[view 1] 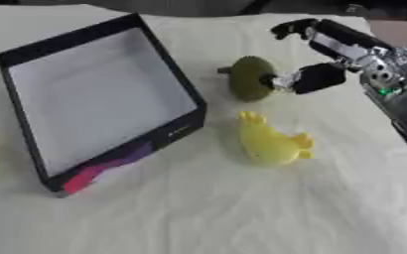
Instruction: Pick up objects on the table and place them in the box.
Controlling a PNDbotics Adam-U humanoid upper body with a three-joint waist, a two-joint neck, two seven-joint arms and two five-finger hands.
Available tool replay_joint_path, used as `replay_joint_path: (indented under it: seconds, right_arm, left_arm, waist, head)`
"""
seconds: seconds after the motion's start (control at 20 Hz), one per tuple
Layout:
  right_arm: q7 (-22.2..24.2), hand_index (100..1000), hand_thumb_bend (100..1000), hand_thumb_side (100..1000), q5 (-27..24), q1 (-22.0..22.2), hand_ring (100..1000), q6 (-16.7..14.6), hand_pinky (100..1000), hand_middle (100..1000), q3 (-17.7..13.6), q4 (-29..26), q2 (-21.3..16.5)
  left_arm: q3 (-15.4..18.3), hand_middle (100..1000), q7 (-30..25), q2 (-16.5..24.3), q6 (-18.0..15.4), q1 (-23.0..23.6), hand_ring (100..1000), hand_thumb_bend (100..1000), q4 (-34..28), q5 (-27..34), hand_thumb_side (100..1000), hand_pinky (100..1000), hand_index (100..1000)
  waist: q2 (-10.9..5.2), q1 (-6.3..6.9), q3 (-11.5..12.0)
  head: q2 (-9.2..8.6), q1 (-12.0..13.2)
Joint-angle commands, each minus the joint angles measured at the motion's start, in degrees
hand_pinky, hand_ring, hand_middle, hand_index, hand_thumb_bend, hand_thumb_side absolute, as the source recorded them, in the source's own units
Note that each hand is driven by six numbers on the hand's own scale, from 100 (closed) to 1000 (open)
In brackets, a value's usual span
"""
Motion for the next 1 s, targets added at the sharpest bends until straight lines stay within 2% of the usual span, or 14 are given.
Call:
replay_joint_path:
  seconds: [0.05, 0.45, 1.0]
  right_arm:
    - [0.1, 937, 457, 519, 0.7, -1.2, 987, -0.6, 952, 857, -0.4, 1.4, -0.7]
    - [1.1, 942, 457, 490, 0.3, -2.2, 991, -1.8, 953, 864, 0.2, 5.7, 0.7]
    - [2.0, 944, 456, 498, 0.4, -3.6, 991, -2.9, 953, 868, 0.8, 8.9, 1.8]
  left_arm:
    - [0.1, 745, -0.3, 1.3, 0.1, -0.5, 735, 100, -0.8, -0.3, 758, 828, 786]
    - [-0.1, 745, -0.5, 1.2, 0.2, -1.0, 733, 100, -0.9, -0.2, 758, 828, 787]
    - [-0.5, 745, -1.0, 1.1, 0.4, -1.7, 731, 100, -1.0, -0.2, 761, 829, 787]
  waist:
    - [-1.1, 0.34, 0.2]
    - [-0.53, 0.29, 1.0]
    - [0.14, -0.13, 2.2]
  head:
    - [-0.46, -0.5]
    - [-1.91, -1.4]
    - [-0.74, -1.1]
